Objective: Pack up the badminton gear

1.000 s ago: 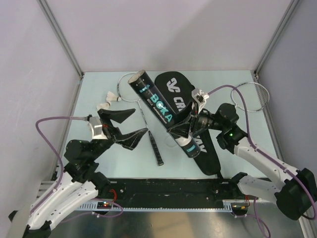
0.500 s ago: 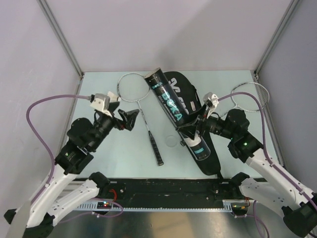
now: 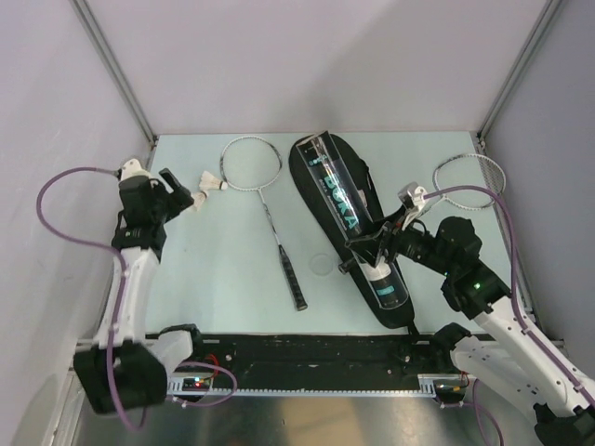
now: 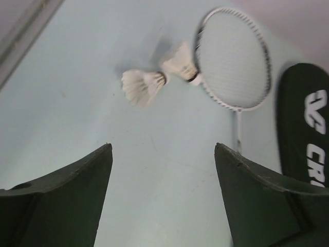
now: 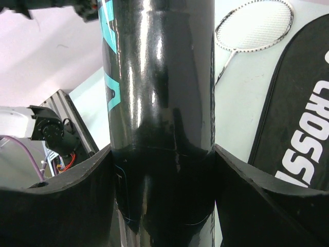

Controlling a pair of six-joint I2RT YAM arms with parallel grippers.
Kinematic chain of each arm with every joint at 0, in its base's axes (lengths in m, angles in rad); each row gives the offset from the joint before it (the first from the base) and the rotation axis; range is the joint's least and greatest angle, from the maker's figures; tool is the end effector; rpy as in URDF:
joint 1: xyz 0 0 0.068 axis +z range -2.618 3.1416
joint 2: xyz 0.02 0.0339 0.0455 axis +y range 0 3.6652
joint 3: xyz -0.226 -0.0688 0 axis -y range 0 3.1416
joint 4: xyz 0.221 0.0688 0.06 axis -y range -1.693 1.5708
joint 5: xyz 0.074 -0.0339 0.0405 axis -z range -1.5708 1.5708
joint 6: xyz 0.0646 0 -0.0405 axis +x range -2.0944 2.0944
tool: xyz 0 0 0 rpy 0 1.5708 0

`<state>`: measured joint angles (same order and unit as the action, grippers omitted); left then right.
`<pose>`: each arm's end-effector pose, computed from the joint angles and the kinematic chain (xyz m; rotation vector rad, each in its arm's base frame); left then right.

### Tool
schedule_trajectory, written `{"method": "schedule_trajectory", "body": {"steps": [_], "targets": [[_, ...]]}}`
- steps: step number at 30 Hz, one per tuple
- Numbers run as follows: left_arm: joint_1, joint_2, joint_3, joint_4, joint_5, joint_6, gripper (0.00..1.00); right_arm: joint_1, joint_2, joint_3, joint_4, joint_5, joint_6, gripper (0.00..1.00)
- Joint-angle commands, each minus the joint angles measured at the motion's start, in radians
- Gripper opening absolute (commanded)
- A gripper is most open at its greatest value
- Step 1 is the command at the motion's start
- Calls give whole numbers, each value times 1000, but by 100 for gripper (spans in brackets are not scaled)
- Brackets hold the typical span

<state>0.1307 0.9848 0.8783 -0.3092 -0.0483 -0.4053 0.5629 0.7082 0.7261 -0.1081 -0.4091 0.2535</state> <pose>0.2453 0.0354 0.2820 -0.5566 1.9088 -0.1298 0.1562 0.1290 0.3124 -0.5849 1.6430 0.9477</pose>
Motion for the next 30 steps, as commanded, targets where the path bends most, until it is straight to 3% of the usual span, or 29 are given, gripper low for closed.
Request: {"method": "schedule_trajectory", "body": {"steps": [1, 6, 9, 15, 21, 30], "targets": [[69, 174, 9, 108, 89, -58, 83, -1, -50, 6, 58, -1, 17, 14], [109, 404, 4, 325, 155, -81, 76, 2, -56, 6, 81, -23, 43, 14], [122, 536, 42, 387, 231, -87, 67, 3, -56, 6, 80, -26, 35, 14], [131, 729, 119, 460, 294, -121, 60, 3, -64, 6, 69, -15, 35, 14], [137, 799, 190, 487, 321, -141, 51, 6, -60, 6, 66, -3, 31, 14], [148, 817, 199, 473, 319, -163, 25, 6, -60, 10, 81, 15, 48, 14]]}}
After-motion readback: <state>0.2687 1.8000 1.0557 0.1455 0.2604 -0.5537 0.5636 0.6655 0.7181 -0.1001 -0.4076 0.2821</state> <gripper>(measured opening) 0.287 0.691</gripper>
